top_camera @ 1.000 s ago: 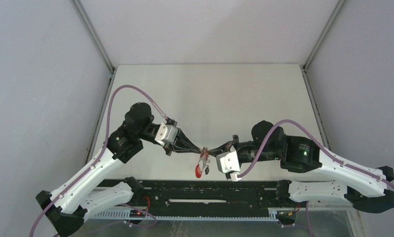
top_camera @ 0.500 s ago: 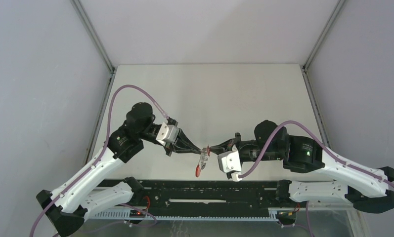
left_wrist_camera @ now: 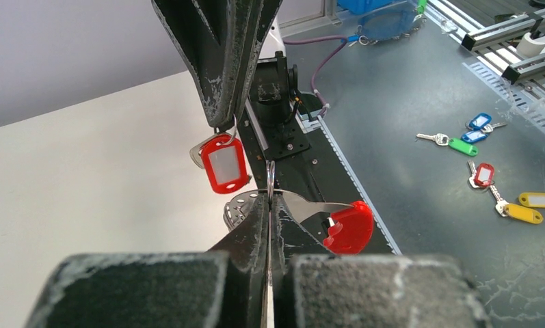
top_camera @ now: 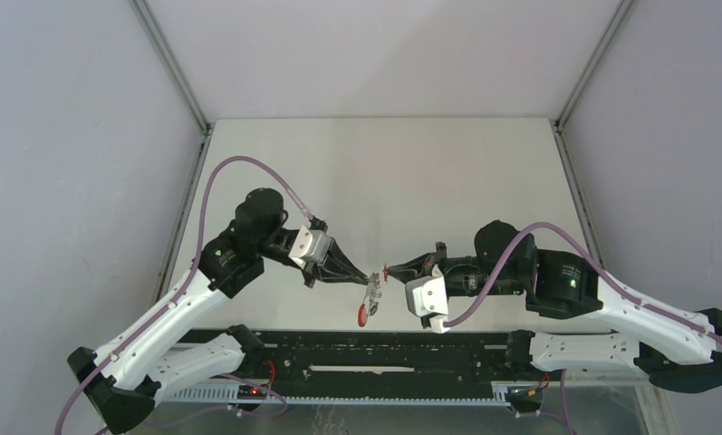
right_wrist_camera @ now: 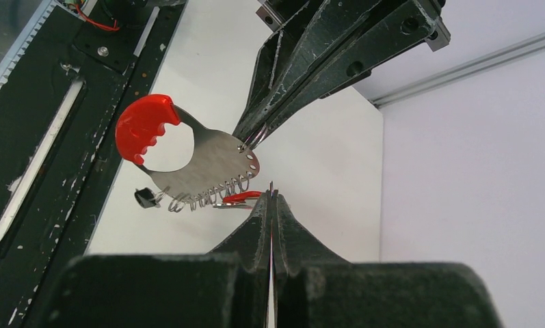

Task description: Put the keys on the keyring

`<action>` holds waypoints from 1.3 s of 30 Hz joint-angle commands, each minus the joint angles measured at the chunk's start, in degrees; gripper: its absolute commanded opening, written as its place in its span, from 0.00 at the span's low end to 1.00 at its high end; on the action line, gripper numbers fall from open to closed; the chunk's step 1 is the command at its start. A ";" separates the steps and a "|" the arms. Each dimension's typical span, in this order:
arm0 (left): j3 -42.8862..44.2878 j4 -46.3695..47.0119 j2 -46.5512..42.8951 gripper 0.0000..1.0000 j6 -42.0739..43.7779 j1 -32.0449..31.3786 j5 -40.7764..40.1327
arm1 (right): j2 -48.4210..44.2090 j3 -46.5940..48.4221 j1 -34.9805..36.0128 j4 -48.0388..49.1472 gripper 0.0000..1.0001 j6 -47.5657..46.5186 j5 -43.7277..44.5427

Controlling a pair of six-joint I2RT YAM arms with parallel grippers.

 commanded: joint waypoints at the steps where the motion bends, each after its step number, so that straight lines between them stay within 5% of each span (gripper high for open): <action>1: 1.43 -0.19 -0.74 0.00 1.76 -0.38 0.41 | -0.30 2.40 0.37 1.80 0.00 0.24 -0.41; 39: 1.59 -0.37 -1.53 0.00 2.06 -0.36 0.02 | 2.92 2.80 2.96 2.26 0.00 -0.20 -1.59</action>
